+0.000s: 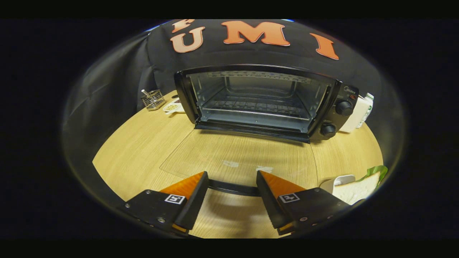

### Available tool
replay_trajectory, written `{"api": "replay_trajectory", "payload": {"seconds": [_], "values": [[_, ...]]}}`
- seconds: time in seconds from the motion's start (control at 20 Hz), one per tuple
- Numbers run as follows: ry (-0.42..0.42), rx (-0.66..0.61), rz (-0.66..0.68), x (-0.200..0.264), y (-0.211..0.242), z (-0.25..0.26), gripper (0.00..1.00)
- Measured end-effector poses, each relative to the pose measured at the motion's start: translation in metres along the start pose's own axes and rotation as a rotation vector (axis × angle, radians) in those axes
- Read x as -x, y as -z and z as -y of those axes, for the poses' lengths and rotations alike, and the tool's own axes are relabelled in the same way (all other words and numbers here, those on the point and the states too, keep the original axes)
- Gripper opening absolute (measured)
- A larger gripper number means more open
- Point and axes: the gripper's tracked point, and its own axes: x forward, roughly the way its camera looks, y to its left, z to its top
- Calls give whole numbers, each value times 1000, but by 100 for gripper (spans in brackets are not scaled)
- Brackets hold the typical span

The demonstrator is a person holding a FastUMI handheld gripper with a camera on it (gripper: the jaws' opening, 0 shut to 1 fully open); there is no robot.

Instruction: Open the toaster oven, put the food inside, and close the toaster oven door.

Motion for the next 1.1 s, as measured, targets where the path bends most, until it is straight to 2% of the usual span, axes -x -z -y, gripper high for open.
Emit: {"api": "replay_trajectory", "payload": {"seconds": [0.25,0.35,0.6,0.9,1.1], "values": [[-44,-35,56,26,-21,0,79],[-40,-30,43,34,-21,9,79],[-14,-61,130,83,-48,46,81],[134,-77,132,126,-40,149,93],[221,-81,88,136,-16,210,94]]}}
